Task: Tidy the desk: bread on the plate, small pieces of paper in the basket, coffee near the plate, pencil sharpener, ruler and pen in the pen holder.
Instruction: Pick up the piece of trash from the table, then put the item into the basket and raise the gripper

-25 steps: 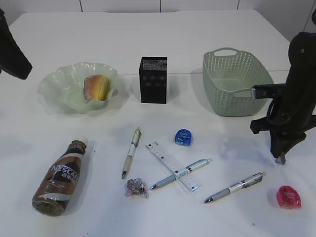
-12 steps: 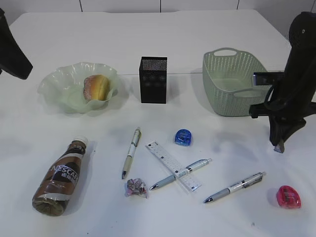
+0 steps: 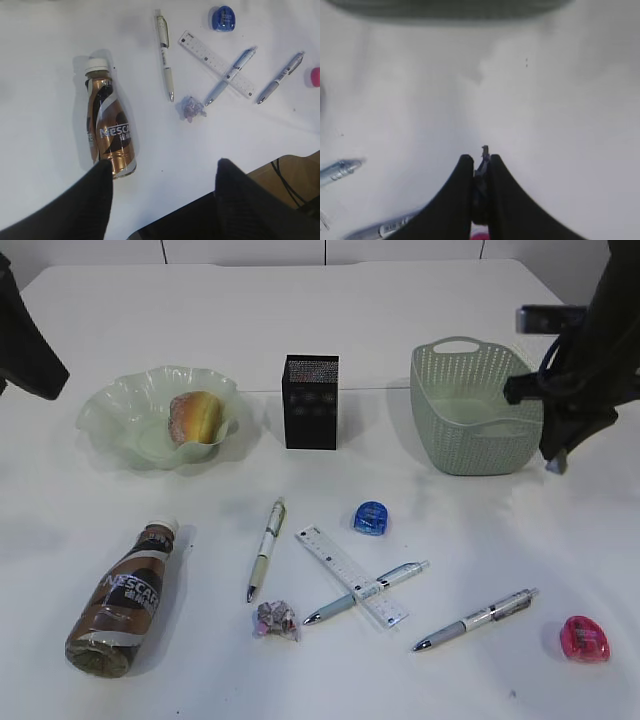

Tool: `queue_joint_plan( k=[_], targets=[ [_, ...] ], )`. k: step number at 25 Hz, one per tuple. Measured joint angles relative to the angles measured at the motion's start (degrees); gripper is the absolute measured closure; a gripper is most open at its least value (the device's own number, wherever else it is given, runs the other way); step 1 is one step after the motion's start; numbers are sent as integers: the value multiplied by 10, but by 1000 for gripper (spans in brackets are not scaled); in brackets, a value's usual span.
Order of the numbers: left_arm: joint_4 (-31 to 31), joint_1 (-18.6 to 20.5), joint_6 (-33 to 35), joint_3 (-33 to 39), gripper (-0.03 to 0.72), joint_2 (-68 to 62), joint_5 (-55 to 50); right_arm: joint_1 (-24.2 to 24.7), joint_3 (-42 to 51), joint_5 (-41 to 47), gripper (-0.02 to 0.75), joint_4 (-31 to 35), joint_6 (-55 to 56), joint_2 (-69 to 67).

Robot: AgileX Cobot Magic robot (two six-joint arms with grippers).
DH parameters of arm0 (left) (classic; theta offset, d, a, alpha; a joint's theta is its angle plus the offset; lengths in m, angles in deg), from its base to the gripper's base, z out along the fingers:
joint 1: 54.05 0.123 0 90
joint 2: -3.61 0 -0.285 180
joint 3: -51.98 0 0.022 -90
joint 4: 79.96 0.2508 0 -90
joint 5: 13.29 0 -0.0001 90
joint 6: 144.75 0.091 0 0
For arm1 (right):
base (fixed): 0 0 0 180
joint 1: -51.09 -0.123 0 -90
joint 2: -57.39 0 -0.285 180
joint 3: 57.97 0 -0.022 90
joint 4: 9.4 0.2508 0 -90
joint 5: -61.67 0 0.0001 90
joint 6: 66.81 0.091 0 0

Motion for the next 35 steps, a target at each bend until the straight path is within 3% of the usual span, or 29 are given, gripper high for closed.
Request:
queue_joint_plan(
  k=[13, 23, 35],
  targets=[
    [-1, 0, 0, 0, 232, 0, 0, 0, -180, 7, 675, 4, 3, 3],
    [-1, 0, 0, 0, 232, 0, 0, 0, -199, 15, 675, 4, 3, 3],
    [-1, 0, 0, 0, 232, 0, 0, 0, -199, -67, 675, -1, 3, 3]
  ],
)
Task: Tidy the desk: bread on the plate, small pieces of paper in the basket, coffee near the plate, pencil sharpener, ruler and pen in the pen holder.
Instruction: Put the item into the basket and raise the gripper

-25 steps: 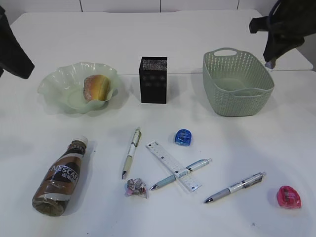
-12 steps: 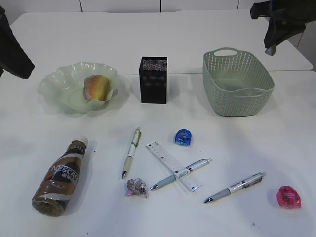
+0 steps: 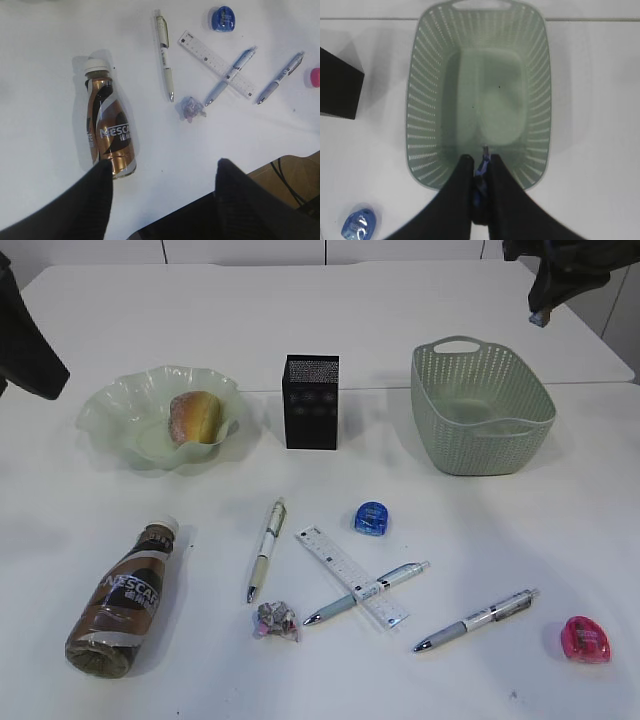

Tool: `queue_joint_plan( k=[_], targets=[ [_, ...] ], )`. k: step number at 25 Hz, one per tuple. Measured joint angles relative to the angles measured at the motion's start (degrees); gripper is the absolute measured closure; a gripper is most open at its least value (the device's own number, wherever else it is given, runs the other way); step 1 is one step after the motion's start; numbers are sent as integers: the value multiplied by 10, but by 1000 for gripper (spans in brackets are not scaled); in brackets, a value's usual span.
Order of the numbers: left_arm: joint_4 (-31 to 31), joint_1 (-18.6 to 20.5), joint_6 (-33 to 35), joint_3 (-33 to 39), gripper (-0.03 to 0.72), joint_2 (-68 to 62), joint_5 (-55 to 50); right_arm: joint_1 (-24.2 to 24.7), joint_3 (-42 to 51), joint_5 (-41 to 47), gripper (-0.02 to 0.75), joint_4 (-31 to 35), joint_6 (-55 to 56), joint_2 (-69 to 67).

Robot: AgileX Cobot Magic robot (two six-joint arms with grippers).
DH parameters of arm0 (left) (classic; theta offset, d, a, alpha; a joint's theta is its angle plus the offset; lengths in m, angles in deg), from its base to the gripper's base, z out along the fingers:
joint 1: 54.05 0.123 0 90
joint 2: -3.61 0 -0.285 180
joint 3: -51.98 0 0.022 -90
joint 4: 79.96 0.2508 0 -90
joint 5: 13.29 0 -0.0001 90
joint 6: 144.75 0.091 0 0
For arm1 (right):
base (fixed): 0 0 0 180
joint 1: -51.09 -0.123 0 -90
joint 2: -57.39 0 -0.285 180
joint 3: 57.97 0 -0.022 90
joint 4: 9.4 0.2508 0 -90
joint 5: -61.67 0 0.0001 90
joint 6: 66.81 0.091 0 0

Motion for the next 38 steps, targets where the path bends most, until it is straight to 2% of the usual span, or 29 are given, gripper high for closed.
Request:
queue_joint_plan(
  k=[16, 32, 36, 38],
  targets=[
    [0, 0, 0, 0, 232, 0, 0, 0, -1, -66, 676, 17, -7, -68],
    [0, 0, -1, 0, 232, 0, 0, 0, -5, -78, 666, 25, -11, -116],
    [0, 0, -1, 0, 232, 0, 0, 0, -5, -78, 574, 25, -23, -116],
    [0, 0, -1, 0, 232, 0, 0, 0, -5, -78, 559, 25, -24, -116]
  ],
)
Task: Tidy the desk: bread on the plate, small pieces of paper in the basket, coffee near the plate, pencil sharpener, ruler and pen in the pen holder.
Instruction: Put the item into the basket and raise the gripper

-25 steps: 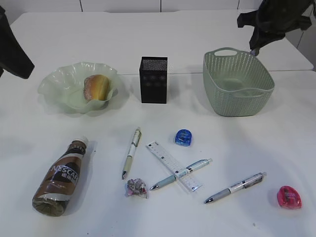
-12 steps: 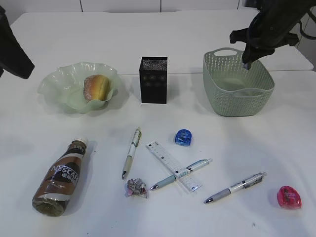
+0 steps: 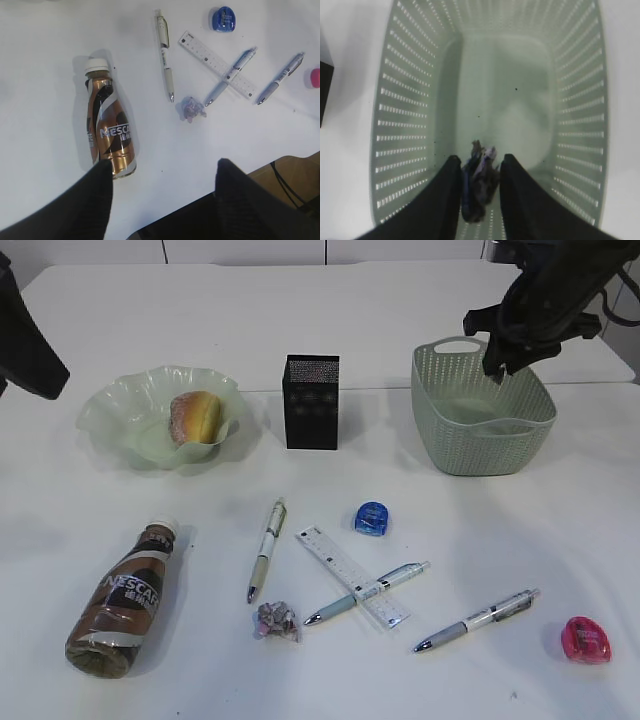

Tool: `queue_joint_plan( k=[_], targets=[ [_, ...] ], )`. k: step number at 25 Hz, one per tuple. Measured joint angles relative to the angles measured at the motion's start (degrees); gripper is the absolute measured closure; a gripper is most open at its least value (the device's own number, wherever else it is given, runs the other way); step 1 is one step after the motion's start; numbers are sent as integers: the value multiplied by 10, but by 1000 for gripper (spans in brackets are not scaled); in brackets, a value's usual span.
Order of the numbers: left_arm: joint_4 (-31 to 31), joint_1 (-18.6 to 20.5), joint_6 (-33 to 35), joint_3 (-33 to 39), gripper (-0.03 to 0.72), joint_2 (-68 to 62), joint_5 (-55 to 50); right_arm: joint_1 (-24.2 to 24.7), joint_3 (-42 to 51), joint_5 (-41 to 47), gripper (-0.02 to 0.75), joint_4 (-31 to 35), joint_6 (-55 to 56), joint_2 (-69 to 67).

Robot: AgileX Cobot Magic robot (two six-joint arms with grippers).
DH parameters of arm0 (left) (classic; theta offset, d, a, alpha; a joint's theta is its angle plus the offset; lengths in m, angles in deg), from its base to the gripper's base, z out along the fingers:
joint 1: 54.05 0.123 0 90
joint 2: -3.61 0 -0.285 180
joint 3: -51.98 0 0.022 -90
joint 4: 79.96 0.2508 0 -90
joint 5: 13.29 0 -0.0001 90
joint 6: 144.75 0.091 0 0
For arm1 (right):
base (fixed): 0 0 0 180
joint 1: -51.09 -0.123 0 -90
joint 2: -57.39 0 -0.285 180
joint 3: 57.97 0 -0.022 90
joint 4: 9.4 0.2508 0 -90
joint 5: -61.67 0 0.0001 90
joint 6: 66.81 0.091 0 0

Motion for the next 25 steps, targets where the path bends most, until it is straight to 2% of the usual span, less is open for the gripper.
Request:
queue_joint_plan(
  k=[1, 2, 5, 6, 7, 9, 12, 15, 19, 25],
  targets=[
    [0, 0, 0, 0, 232, 0, 0, 0, 0, 0, 484, 3, -1, 0],
    [0, 0, 0, 0, 232, 0, 0, 0, 0, 0, 440, 6, -1, 0],
    [0, 0, 0, 0, 232, 0, 0, 0, 0, -1, 360, 16, -1, 0],
    [0, 0, 0, 0, 232, 0, 0, 0, 0, -1, 360, 16, -1, 0],
    [0, 0, 0, 0, 232, 0, 0, 0, 0, -1, 276, 32, -2, 0],
    [0, 0, 0, 0, 232, 0, 0, 0, -3, 0, 245, 45, -9, 0],
    [0, 0, 0, 0, 232, 0, 0, 0, -10, 7, 232, 59, -24, 0],
    [0, 0, 0, 0, 232, 0, 0, 0, -54, 58, 225, 96, -60, 0],
    [0, 0, 0, 0, 232, 1, 0, 0, -100, 132, 225, 112, -76, 0],
    [0, 0, 0, 0, 232, 31, 0, 0, -127, 156, 225, 137, -78, 0]
  ],
)
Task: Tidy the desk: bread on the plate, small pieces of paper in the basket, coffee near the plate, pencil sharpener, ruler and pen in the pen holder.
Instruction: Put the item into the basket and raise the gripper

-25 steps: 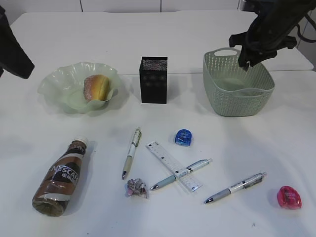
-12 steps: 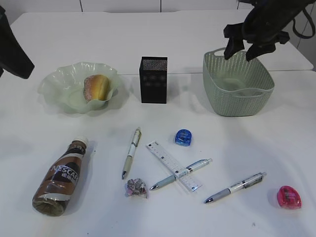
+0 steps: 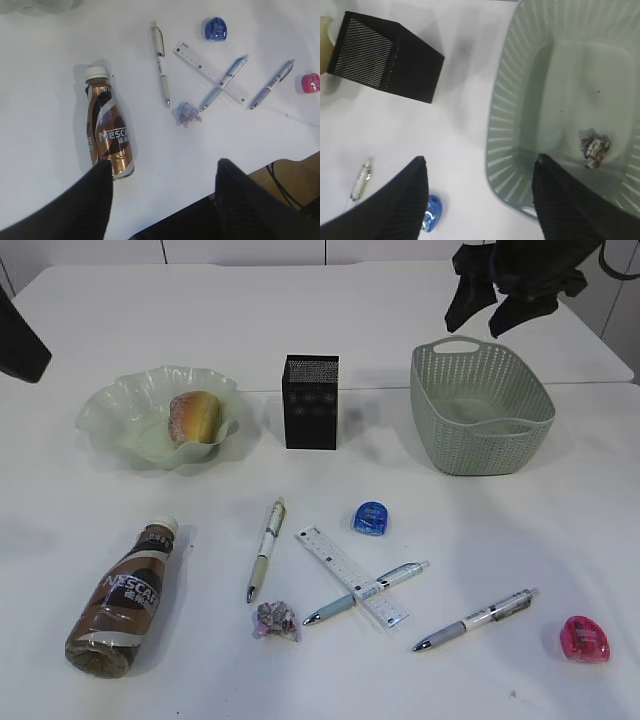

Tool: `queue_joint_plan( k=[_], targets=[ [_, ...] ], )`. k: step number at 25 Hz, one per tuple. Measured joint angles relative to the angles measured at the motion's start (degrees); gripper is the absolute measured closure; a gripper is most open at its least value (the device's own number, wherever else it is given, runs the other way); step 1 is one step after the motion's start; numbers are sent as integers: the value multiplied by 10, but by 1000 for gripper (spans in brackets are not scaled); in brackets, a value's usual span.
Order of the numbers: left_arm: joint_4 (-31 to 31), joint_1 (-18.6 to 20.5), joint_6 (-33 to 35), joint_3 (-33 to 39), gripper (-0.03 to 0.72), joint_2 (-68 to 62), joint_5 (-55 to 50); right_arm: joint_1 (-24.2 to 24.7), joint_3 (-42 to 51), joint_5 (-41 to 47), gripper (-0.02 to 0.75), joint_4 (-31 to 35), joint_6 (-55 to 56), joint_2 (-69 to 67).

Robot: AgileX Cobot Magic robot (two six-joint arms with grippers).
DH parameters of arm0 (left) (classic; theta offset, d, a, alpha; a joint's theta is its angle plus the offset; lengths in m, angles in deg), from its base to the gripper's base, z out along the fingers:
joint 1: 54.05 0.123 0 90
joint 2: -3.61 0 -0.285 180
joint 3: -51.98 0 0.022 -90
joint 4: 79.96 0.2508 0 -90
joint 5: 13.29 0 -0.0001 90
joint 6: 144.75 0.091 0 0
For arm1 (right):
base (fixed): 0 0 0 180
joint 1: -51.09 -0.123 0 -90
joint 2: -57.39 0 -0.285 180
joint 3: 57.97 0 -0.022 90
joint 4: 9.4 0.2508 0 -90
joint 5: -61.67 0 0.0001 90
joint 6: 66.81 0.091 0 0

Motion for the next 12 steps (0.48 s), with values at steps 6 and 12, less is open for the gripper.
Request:
queue_joint_plan(
  k=[6, 12],
  targets=[
    [0, 0, 0, 0, 232, 33, 0, 0, 0, 4, 225, 67, 0, 0],
    [2, 0, -1, 0, 232, 56, 0, 0, 0, 6, 225, 78, -26, 41]
  ],
)
